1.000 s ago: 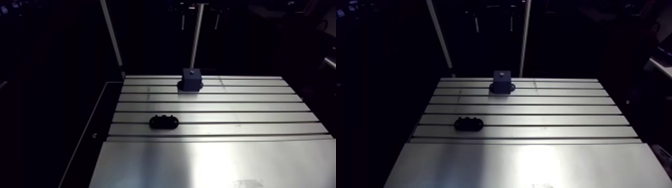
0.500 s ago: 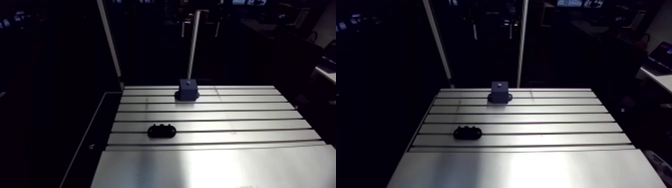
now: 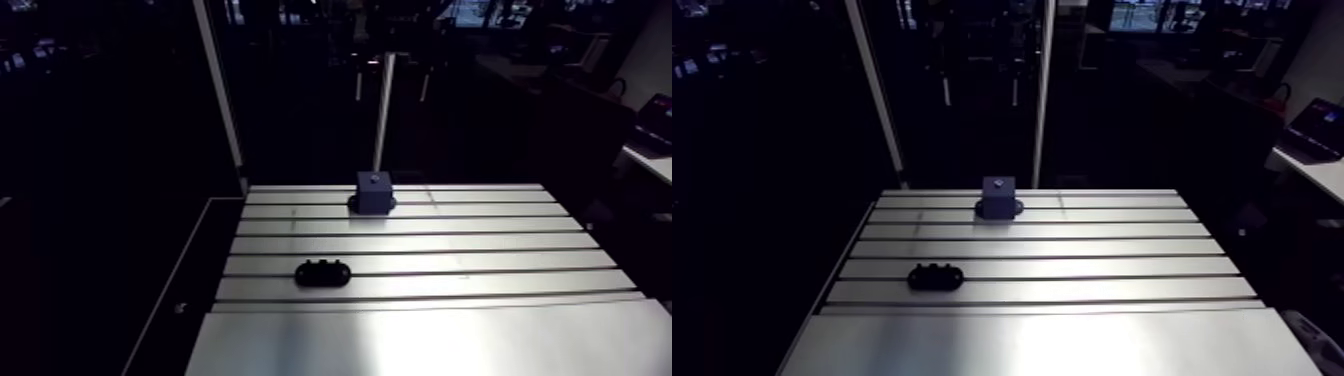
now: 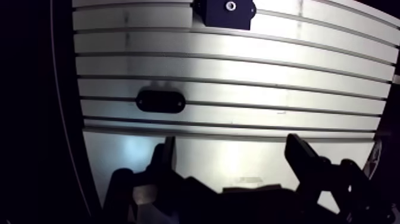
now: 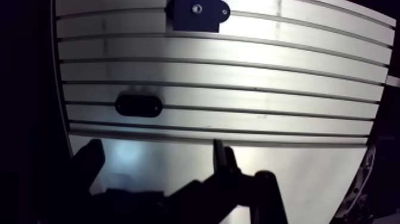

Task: Pick up the M10 bolt and insert it into the hole until fully seated.

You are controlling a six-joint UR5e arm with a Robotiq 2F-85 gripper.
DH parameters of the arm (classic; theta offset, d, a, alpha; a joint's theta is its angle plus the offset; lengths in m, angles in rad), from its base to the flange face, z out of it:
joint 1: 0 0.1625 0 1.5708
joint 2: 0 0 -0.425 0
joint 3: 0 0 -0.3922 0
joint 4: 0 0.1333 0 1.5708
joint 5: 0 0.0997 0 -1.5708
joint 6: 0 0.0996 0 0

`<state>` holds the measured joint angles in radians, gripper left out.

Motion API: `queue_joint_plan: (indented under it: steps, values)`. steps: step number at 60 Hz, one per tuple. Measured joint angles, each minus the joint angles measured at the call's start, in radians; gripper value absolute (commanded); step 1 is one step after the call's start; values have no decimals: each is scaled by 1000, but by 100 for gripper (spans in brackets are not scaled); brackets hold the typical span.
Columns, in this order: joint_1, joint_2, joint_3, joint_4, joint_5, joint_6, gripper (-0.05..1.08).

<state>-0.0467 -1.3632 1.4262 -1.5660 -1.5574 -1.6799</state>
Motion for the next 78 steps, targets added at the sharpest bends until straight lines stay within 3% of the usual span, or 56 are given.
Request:
queue_joint_plan:
  steps: [23,78]
  values:
    - [-4,-13,15,-26,-3,-2,1]
    - [-4,-10,-40,25,-6,-8,1]
